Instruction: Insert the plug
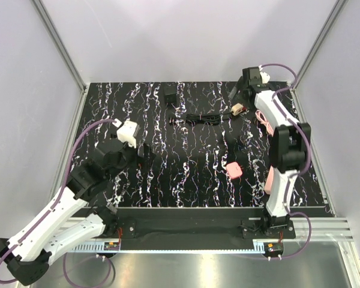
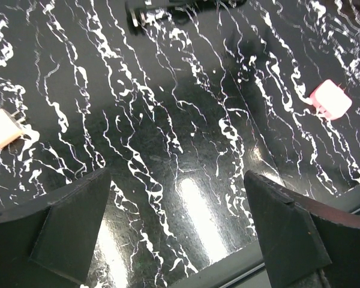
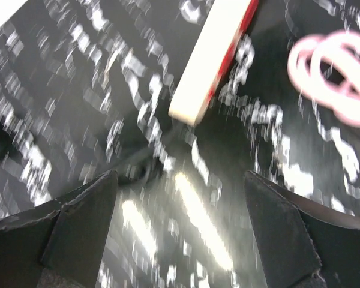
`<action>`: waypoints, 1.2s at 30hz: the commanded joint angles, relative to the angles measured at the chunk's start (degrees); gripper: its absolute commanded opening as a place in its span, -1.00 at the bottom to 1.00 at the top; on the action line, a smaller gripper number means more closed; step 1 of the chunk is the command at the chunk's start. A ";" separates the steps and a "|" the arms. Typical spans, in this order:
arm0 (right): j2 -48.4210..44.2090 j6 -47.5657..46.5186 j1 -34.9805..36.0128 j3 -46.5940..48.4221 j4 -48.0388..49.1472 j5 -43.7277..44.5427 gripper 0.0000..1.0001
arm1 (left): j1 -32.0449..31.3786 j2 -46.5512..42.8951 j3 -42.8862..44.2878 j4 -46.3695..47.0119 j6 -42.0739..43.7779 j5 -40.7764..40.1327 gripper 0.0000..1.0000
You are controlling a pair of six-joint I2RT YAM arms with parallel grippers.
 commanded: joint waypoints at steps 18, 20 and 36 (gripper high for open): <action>25.76 -0.97 -4.40 22.73 -0.14 1.23 0.53 | -0.94 -0.64 -0.36 2.31 1.87 -8.39 0.98; 26.12 -1.32 -4.40 22.91 -0.32 0.09 0.38 | -0.94 -0.99 -0.36 2.22 1.87 -8.48 0.98; -2.34 5.95 16.42 -12.06 -15.25 0.86 -1.00 | -0.94 -1.61 3.67 -0.06 -2.61 -7.95 0.98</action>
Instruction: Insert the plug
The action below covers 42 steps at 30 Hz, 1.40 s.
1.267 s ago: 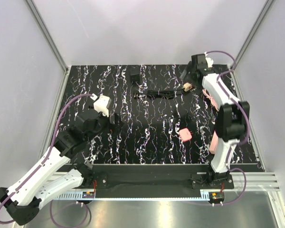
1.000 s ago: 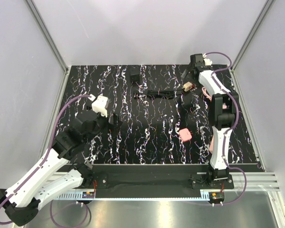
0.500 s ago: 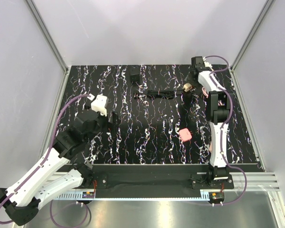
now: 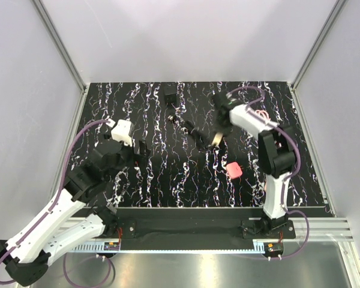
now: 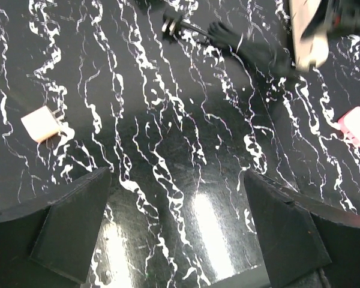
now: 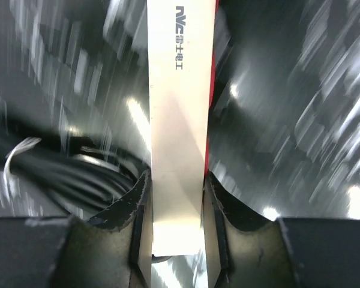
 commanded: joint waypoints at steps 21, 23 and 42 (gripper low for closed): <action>-25.45 2.18 15.06 -12.17 -10.92 -1.99 0.61 | -2.57 20.41 12.03 -2.97 -8.39 15.72 0.84; -31.50 1.92 12.78 -15.35 -9.08 -1.99 0.60 | -5.02 25.32 13.52 -0.61 -8.66 14.49 0.82; -43.67 -3.00 -9.82 -30.39 0.87 -19.12 0.54 | -14.53 62.33 28.20 12.33 -3.22 11.59 0.57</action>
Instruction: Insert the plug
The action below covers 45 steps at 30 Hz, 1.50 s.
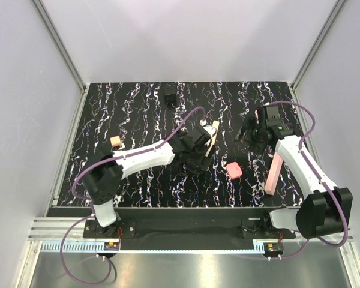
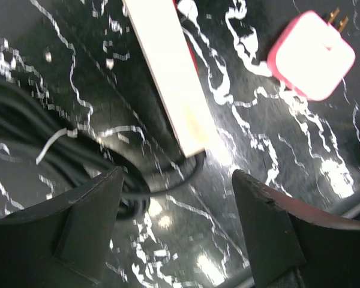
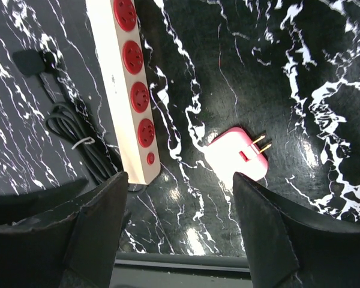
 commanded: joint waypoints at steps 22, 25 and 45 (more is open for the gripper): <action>0.70 11.33 -0.37 -9.45 1.29 -2.72 0.36 | 15.78 4.30 -12.66 25.61 -10.87 26.32 -0.82; 2.55 11.25 -0.46 -9.63 -0.74 -1.93 0.32 | 18.44 6.41 -11.97 23.18 -12.56 28.38 -0.53; 2.20 15.64 0.94 -9.46 -7.25 8.97 0.42 | 21.78 3.96 -10.55 11.48 -13.09 24.00 0.22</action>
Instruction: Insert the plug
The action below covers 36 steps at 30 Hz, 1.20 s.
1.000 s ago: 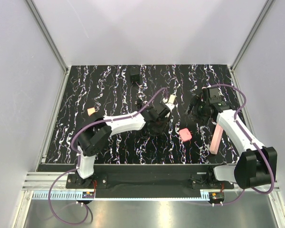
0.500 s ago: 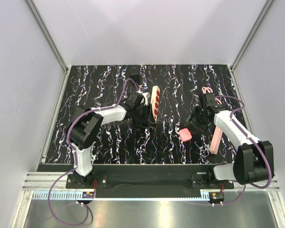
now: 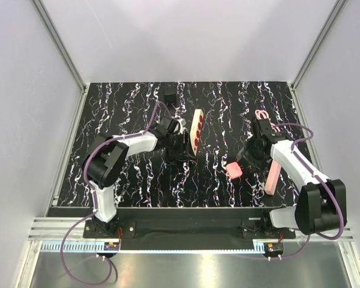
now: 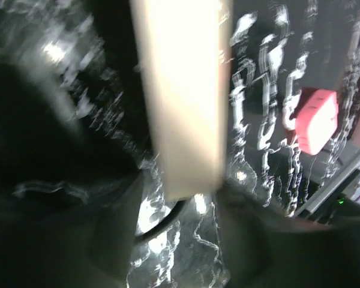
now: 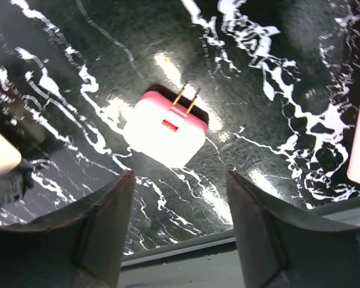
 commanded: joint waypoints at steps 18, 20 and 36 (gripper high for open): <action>13.18 16.87 9.07 1.52 2.85 9.07 0.66 | 0.45 -27.68 -5.44 -12.39 2.82 -8.50 0.75; 13.88 17.48 9.16 1.00 4.68 9.25 0.66 | 0.45 -29.35 -6.76 -12.39 2.82 -8.59 0.75; 17.32 14.68 9.34 -0.41 9.09 9.07 0.25 | -3.77 -33.75 -9.48 -11.86 0.19 -9.90 0.70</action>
